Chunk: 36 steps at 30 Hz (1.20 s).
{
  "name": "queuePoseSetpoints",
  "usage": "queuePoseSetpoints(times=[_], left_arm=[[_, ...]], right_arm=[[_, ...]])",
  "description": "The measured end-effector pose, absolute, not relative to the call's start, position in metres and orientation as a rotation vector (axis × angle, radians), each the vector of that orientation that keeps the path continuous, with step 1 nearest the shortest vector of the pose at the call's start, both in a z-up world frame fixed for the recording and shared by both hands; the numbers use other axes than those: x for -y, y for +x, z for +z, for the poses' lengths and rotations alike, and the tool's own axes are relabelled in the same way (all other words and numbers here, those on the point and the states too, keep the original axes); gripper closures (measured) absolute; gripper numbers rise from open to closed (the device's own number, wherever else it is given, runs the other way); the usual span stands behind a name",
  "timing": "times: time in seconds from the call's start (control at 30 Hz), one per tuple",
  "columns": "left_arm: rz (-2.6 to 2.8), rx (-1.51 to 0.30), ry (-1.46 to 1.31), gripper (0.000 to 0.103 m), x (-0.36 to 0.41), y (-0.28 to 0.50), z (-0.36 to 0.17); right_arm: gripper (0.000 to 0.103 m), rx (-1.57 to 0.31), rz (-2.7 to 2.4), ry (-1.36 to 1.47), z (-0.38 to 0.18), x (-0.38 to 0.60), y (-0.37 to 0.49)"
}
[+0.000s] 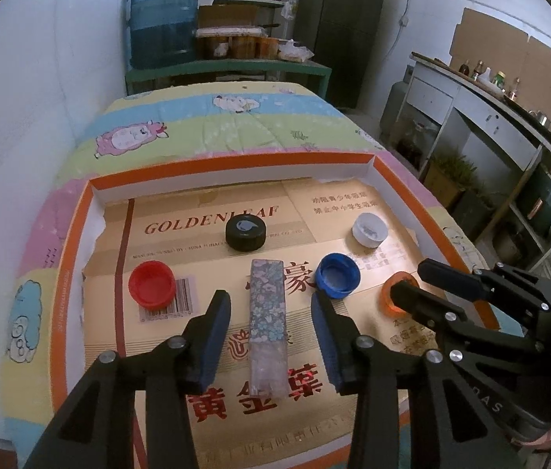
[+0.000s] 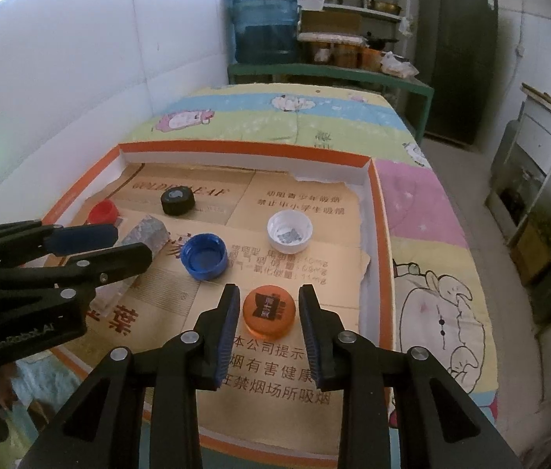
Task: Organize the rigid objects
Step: 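Open the left tool to set down the tube while the right tool releases the orange cap, then withdraw both open tools from the box toward the orange cup on the quilt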
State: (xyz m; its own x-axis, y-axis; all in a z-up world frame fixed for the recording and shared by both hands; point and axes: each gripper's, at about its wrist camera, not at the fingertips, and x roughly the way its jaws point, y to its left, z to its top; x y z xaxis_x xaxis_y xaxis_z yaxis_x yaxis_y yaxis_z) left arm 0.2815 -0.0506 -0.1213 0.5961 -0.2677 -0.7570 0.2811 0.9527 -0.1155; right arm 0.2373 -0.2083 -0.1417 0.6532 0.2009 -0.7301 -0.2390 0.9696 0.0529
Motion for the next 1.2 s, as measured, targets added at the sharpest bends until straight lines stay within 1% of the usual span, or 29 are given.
queuePoseSetpoints(times=[0.03,0.17,1.2], left_arm=[[-0.318,-0.872,0.016,0.06,0.05,0.28,-0.119],[-0.315,-0.858,0.014,0.06,0.047,0.276,-0.113],[-0.316,-0.77,-0.002,0.06,0.033,0.224,-0.067]], right_arm=[[0.066,-0.819,0.249,-0.049,-0.14,0.208,0.236],[0.065,-0.809,0.244,-0.056,-0.135,0.208,0.232],[0.065,-0.729,0.246,-0.083,-0.083,0.199,0.179]])
